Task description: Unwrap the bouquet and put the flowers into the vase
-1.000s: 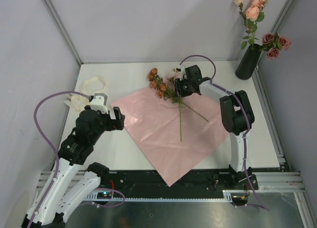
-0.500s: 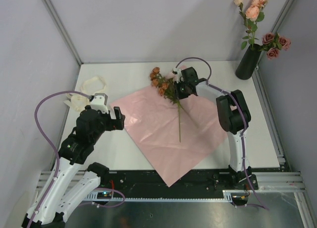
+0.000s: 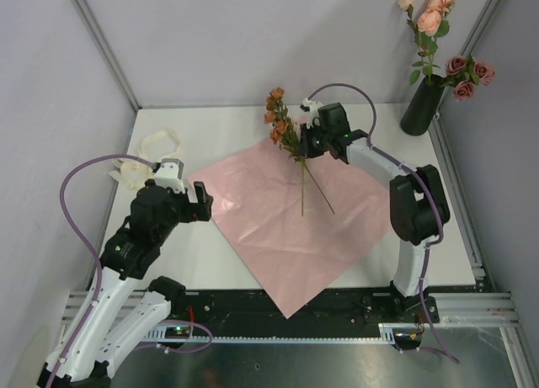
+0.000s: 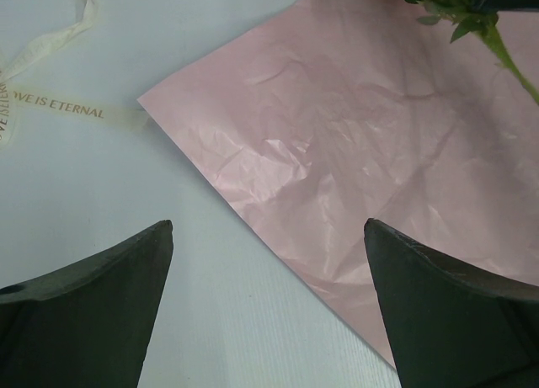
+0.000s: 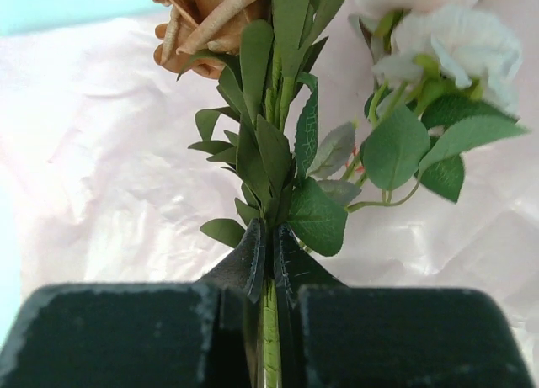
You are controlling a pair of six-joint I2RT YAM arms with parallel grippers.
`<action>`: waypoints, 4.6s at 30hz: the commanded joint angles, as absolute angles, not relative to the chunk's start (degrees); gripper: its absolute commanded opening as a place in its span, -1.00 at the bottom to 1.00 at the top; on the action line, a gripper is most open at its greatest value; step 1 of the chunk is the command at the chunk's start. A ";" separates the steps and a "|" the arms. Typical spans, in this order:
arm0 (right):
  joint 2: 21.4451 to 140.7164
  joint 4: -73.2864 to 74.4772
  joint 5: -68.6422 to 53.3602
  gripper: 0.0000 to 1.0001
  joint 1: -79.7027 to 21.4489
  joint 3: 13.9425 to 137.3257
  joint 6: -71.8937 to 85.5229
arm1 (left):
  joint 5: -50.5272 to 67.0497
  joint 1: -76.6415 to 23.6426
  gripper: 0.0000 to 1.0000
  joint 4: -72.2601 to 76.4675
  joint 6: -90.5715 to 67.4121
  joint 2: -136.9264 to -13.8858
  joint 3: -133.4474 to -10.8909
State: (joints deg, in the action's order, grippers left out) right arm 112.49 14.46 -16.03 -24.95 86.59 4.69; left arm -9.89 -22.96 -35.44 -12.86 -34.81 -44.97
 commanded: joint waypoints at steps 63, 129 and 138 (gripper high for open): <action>107.24 -7.61 -33.08 -1.00 -25.83 69.41 40.28 | 14.96 -34.79 0.71 3.58 -39.35 -61.34 -33.24; 102.11 -1.13 -12.16 0.02 -30.02 66.30 4.86 | 8.37 -39.88 -1.00 9.25 -37.62 -90.25 -35.04; 106.04 -1.08 -12.99 -0.09 -30.06 69.00 2.52 | 7.96 -40.02 -1.00 9.32 -37.53 -90.50 -35.16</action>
State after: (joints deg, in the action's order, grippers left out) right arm 104.62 -0.45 -13.78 -29.91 65.87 4.91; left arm 10.00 -39.35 10.22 -37.67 -89.32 -34.24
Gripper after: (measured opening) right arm 0.473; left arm 0.080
